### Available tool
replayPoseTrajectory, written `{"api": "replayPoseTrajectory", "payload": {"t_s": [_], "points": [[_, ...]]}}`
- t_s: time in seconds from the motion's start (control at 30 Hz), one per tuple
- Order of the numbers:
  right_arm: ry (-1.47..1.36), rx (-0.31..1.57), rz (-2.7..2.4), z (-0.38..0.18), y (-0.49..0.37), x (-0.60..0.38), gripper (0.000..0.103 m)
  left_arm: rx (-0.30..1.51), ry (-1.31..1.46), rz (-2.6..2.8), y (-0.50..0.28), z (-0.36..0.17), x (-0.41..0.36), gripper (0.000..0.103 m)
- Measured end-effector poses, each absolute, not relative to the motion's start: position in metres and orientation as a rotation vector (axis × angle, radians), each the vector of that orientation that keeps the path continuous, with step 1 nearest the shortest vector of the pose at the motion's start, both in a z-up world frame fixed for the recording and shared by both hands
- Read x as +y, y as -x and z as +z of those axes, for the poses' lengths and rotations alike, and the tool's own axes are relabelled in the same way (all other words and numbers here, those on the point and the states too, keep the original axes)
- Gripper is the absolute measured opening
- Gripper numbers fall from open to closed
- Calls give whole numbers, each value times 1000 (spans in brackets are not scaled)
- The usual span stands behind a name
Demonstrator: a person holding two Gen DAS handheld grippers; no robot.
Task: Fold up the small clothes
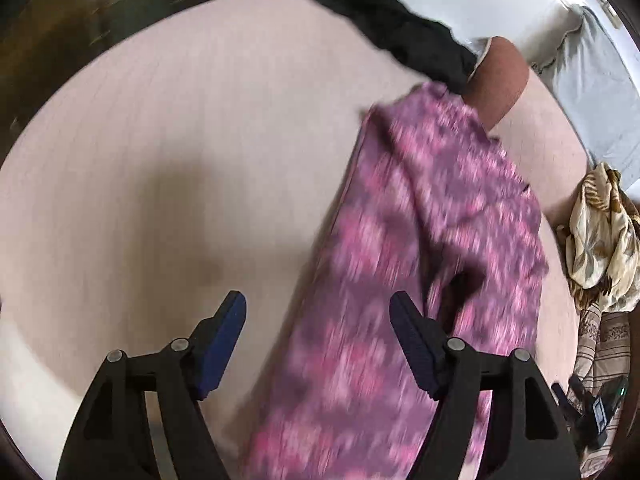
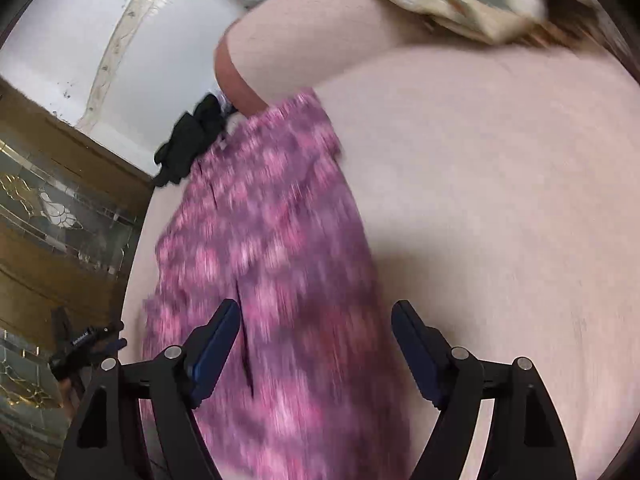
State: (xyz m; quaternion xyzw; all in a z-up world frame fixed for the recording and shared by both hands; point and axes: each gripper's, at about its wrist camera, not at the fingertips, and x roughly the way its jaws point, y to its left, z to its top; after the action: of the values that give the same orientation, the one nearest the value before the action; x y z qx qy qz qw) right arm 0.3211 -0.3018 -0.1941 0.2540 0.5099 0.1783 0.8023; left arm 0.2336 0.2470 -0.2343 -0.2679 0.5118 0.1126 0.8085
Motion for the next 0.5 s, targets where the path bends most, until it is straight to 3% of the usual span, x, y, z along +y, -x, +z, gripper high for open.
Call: {"api": "replayPoseTrajectory", "payload": {"t_s": [0.1,0.33,0.47,0.5], "points": [[-648,1095,343,-196,-277,-324,83,1105,557,232,-211,-238,236,73],[-623,1211,287,-220,-230,-332,66,1192,517,250,-199,-252,236,73],[-509,1270,195,-231,-221,-315,50,1244,469,215,-194,-264,223,73],[-467,1265,180,-229,-220,-310,42,1277,443,224,-196,-270,219,71]]}}
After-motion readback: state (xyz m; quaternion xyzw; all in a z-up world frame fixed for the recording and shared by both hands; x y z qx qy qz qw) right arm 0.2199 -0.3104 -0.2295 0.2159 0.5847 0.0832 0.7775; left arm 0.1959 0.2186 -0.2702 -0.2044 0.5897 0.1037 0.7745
